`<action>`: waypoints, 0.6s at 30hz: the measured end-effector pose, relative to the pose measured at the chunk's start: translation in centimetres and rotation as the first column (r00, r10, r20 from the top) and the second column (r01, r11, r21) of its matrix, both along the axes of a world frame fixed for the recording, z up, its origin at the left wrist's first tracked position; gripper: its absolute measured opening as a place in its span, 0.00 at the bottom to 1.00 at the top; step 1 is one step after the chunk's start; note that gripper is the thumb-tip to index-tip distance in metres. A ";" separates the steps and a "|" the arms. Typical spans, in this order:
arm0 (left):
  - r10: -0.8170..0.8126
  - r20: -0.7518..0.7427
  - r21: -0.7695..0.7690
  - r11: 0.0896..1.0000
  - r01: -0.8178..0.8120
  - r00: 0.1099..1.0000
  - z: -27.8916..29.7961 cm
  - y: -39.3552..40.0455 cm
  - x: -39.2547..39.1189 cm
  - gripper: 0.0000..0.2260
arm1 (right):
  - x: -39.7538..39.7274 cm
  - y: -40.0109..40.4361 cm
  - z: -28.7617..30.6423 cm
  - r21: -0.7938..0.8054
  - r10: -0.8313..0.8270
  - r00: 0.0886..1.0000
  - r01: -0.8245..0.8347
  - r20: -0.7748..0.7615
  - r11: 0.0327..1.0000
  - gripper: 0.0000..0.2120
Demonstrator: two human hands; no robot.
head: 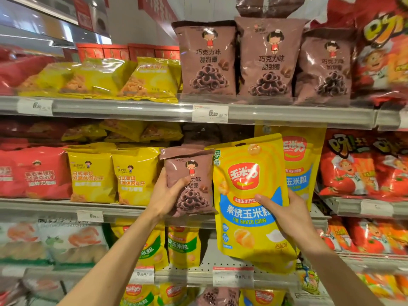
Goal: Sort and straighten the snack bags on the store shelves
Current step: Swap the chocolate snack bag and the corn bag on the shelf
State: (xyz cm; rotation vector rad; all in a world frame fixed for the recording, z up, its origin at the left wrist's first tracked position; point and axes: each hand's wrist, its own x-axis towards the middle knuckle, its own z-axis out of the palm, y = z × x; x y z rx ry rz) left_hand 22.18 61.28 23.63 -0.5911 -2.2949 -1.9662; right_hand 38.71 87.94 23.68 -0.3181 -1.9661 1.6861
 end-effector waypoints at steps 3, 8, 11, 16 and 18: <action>-0.003 -0.008 -0.030 1.000 0.002 1.000 0.1 0.6 0.0 0.30 | -0.2 0.0 0.1 -0.011 -0.006 1.000 0.006 0.001 1.000 0.21; 0.047 -0.064 -0.114 0.992 -0.054 0.997 -0.1 -0.5 0.0 0.28 | -0.4 0.0 0.2 0.008 -0.021 1.000 0.021 0.009 1.000 0.21; 0.104 -0.111 -0.146 0.982 -0.119 0.988 -0.4 -1.3 0.1 0.32 | -0.7 -0.3 -0.1 0.009 -0.024 1.000 0.024 0.004 1.000 0.19; 0.233 -0.205 -0.262 0.923 -0.282 0.951 -0.7 -0.5 1.4 0.30 | -1.0 -0.4 -0.3 -0.002 -0.025 1.000 0.025 0.013 1.000 0.19; 0.327 -0.237 -0.302 0.870 -0.389 0.915 -1.3 -0.4 2.2 0.29 | -0.9 -0.3 -0.4 -0.006 -0.019 1.000 0.019 0.016 1.000 0.21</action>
